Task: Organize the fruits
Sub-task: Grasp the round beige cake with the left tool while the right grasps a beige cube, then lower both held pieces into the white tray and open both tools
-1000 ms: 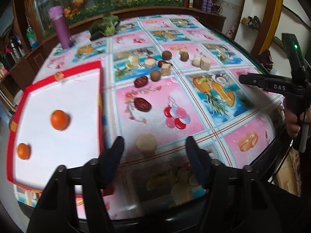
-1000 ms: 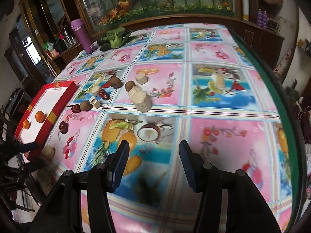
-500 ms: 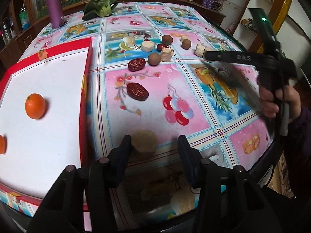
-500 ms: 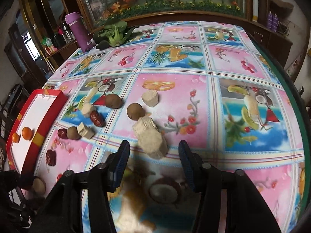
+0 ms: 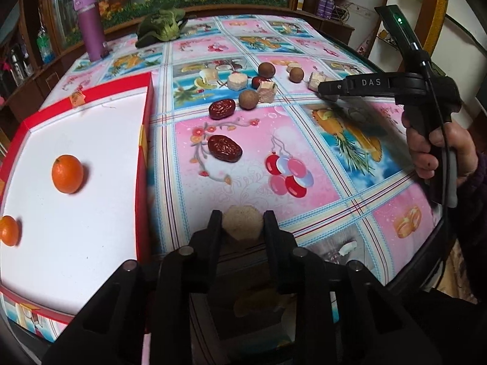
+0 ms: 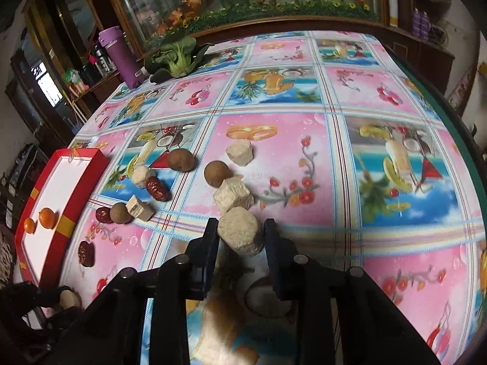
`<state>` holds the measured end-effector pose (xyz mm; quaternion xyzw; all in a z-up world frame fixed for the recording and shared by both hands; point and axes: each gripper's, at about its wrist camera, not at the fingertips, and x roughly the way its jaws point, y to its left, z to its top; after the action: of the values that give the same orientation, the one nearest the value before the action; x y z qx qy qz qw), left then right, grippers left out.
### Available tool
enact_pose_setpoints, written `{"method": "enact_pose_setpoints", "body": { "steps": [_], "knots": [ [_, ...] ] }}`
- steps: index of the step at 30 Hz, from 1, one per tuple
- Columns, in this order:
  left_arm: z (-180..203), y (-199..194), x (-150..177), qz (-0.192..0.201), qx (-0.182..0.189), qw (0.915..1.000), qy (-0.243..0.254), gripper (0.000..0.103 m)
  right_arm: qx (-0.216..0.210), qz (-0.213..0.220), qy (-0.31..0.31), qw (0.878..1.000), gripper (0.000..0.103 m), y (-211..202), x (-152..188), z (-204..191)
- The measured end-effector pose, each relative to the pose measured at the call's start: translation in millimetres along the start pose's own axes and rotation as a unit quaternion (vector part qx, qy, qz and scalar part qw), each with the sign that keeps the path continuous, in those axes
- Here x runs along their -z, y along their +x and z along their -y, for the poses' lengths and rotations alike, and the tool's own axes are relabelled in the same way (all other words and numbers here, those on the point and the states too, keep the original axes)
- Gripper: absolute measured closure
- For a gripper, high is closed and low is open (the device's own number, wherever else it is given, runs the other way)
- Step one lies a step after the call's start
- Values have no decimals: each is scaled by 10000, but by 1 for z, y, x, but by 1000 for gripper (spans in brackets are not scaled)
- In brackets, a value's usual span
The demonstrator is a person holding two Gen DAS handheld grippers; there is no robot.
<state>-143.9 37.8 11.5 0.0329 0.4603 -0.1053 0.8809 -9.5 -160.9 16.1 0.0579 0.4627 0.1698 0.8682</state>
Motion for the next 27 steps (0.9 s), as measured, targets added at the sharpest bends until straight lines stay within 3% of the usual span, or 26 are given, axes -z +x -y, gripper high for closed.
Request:
{"method": "enact_pose_setpoints", "body": {
  "steps": [3, 7, 14, 21, 27],
  "knots": [
    [8, -1, 1, 75, -53, 10000, 5, 74, -63, -11, 145, 9999, 74, -14, 3, -7],
    [17, -9, -1, 194, 75, 9998, -14, 74, 104, 354, -192, 9991, 74, -44, -1, -34],
    [2, -74, -20, 1038, -46, 9945, -123, 74, -266, 733, -778, 9939, 74, -74, -16, -104],
    [-55, -136, -27, 1738, -805, 9792, -673, 74, -1194, 623, -1399, 9810, 75, -61, -20, -196],
    [-112, -150, -9, 1825, -1378, 9657, -1227, 74, -1716, 607, -1543, 9711, 75, -47, -10, -242]
  ]
}}
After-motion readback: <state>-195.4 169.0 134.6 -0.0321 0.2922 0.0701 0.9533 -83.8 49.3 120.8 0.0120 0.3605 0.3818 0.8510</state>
